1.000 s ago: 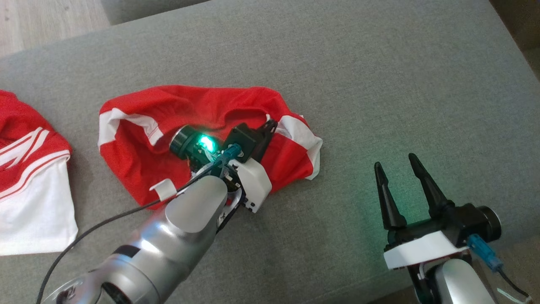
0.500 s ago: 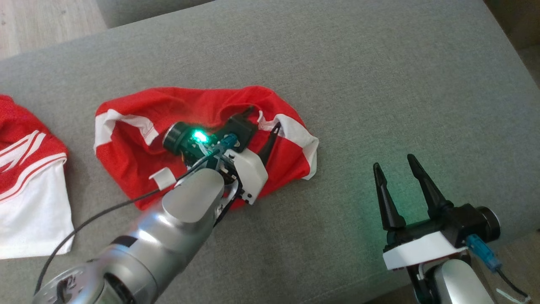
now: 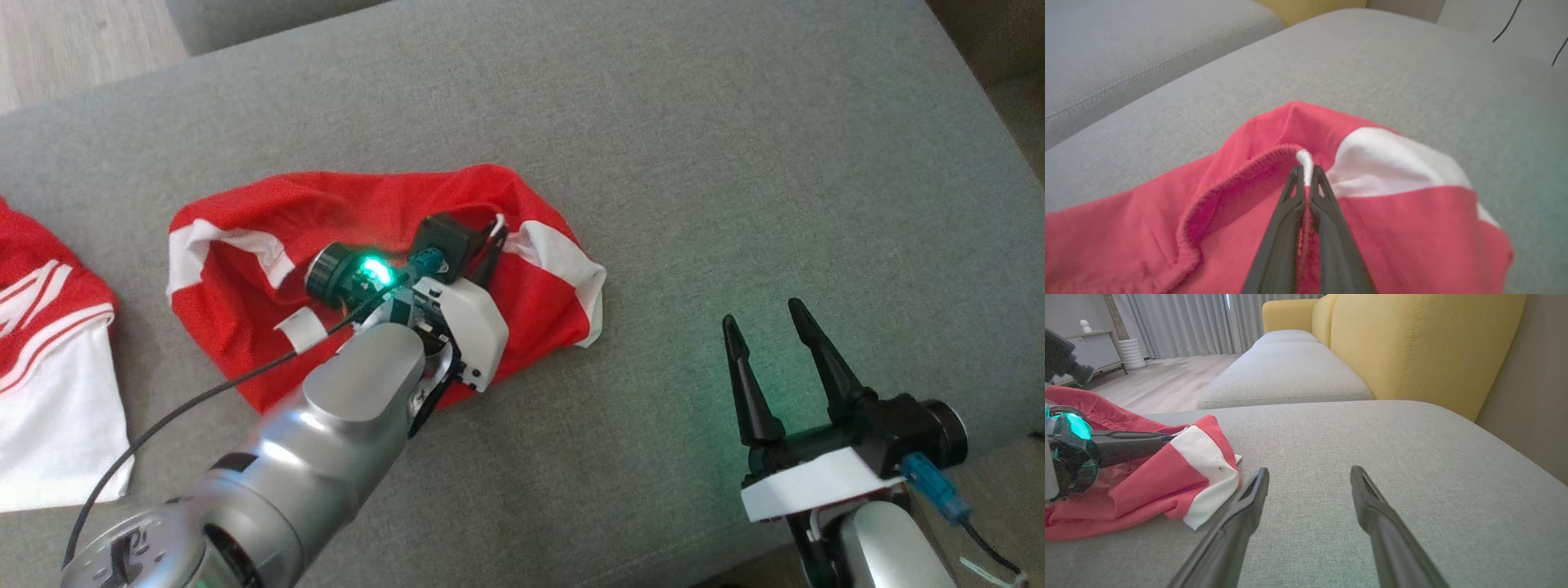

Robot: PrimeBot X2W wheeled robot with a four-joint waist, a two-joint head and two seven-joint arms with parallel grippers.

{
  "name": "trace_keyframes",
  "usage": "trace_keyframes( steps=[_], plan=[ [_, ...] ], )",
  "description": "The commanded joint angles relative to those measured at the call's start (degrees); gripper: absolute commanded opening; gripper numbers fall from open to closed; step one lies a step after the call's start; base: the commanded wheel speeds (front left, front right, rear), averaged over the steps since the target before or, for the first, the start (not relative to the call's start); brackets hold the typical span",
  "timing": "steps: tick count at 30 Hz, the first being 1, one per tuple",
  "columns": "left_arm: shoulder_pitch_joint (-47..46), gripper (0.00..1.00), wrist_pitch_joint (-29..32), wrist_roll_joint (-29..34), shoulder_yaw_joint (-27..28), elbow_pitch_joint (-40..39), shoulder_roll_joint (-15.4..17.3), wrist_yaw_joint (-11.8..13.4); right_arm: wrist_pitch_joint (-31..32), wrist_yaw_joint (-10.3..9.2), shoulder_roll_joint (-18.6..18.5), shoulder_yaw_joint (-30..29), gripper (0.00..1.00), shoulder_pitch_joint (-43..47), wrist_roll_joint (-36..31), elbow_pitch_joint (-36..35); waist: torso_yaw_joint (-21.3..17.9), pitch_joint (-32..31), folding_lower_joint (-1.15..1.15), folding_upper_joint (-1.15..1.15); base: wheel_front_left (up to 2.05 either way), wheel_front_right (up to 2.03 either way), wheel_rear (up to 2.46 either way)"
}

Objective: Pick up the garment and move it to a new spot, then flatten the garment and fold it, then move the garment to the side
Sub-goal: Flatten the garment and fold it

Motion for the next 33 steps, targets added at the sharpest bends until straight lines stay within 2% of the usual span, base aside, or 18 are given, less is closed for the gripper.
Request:
trace_keyframes(
  steps=[1, 3, 8, 11, 18, 21, 26, 33],
  plan=[
    [-3.3, 0.0, -1.14, -1.13, 1.06, -2.12, 0.2, -0.96, -0.22, 0.37, -0.32, 1.05, 1.0, -0.64, 0.49, -1.41, 0.06, -0.92, 0.0, 0.0, 0.0, 0.0, 0.0],
    [-3.55, 0.0, -1.98, -3.14, 1.51, -3.59, 0.2, -2.3, -0.22, 0.37, -0.32, 1.03, 1.0, -0.32, 0.7, -1.16, 0.16, -2.35, 0.0, 0.0, 0.0, 0.0, 0.0],
    [-5.57, 0.0, -2.17, -6.55, 2.01, -6.78, 0.2, -3.18, -0.22, 0.37, -0.32, 1.2, 1.0, 0.56, 0.97, -0.89, 0.41, -5.74, 0.0, 0.0, 0.0, 0.0, 0.0],
    [-8.0, 0.0, -1.87, -9.14, 2.4, -9.87, 0.2, -4.56, -0.22, 0.37, -0.32, 1.05, 1.0, 1.76, 0.97, -0.6, 1.0, -8.7, 0.0, 0.0, 0.0, 0.0, 0.0],
    [-16.34, 0.0, 0.47, -16.07, 5.9, -15.94, 0.2, -6.46, -0.22, 0.37, -0.32, 0.85, 1.0, 4.62, 1.18, -0.55, 4.27, -13.64, 0.0, 0.0, 0.0, 0.0, 0.0],
    [-16.9, 0.0, 0.58, -17.27, 6.77, -16.9, 1.1, -6.99, -0.22, 0.37, -0.32, 0.22, 1.0, 5.23, 1.39, -1.04, 6.44, -14.24, 0.0, 0.0, 0.0, 0.0, 0.0],
    [-9.23, 0.0, -1.93, -15.49, 4.13, -19.03, 6.19, -6.25, -0.22, 0.37, -0.32, -1.09, 1.0, 5.65, 1.8, -1.97, 10.63, -12.77, 0.0, 0.0, 0.0, 0.0, 0.0],
    [7.7, 0.0, -8.49, -17.8, 5.25, -24.56, 12.44, -4.05, -0.22, 0.37, -0.32, -3.89, 1.0, 5.1, 2.84, -2.43, 16.54, -9.53, 0.0, 0.0, 0.0, 0.0, 0.0]
  ],
)
